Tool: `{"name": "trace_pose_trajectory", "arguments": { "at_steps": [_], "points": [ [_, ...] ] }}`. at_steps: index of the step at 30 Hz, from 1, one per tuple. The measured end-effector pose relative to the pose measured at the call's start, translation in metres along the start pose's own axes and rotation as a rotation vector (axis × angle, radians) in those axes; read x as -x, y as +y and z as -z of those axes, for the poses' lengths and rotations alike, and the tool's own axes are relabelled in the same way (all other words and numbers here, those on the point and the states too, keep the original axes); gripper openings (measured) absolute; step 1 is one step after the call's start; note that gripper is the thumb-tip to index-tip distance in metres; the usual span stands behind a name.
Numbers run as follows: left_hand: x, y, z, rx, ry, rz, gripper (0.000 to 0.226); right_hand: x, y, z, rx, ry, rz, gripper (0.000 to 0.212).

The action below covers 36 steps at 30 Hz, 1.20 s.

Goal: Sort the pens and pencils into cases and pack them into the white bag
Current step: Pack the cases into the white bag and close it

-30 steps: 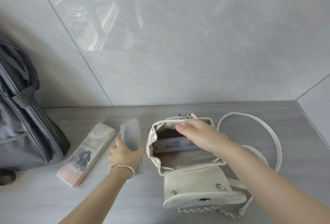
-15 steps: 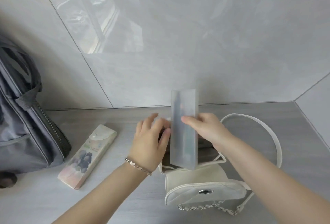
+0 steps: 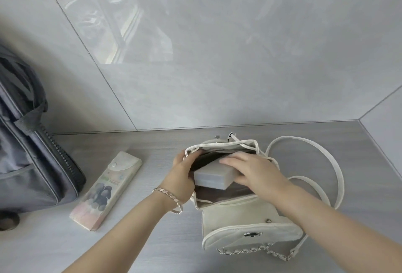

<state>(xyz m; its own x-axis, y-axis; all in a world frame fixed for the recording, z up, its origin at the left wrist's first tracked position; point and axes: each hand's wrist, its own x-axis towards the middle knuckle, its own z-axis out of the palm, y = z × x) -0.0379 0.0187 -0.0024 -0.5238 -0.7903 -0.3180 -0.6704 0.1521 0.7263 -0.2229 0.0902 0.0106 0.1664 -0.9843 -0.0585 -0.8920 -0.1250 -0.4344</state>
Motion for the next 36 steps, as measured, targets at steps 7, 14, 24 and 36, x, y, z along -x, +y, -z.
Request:
{"name": "trace_pose_trajectory", "arguments": {
  "at_steps": [7,14,24,36],
  "points": [
    [0.01,0.007,-0.005,0.016,-0.034,-0.049,0.081,-0.037,-0.028,-0.033,0.537,-0.024,-0.365,0.04],
    [0.008,0.0,-0.004,0.086,0.013,-0.047,0.078,-0.026,-0.054,-0.033,0.399,-0.074,-0.197,0.046],
    [0.009,0.002,-0.012,0.049,0.032,-0.058,0.08,-0.07,-0.061,-0.056,0.628,-0.202,-0.214,0.046],
    [0.004,-0.04,0.038,0.591,0.129,0.119,0.02,-0.025,-0.019,0.006,-0.128,-0.169,-0.314,0.038]
  ]
}}
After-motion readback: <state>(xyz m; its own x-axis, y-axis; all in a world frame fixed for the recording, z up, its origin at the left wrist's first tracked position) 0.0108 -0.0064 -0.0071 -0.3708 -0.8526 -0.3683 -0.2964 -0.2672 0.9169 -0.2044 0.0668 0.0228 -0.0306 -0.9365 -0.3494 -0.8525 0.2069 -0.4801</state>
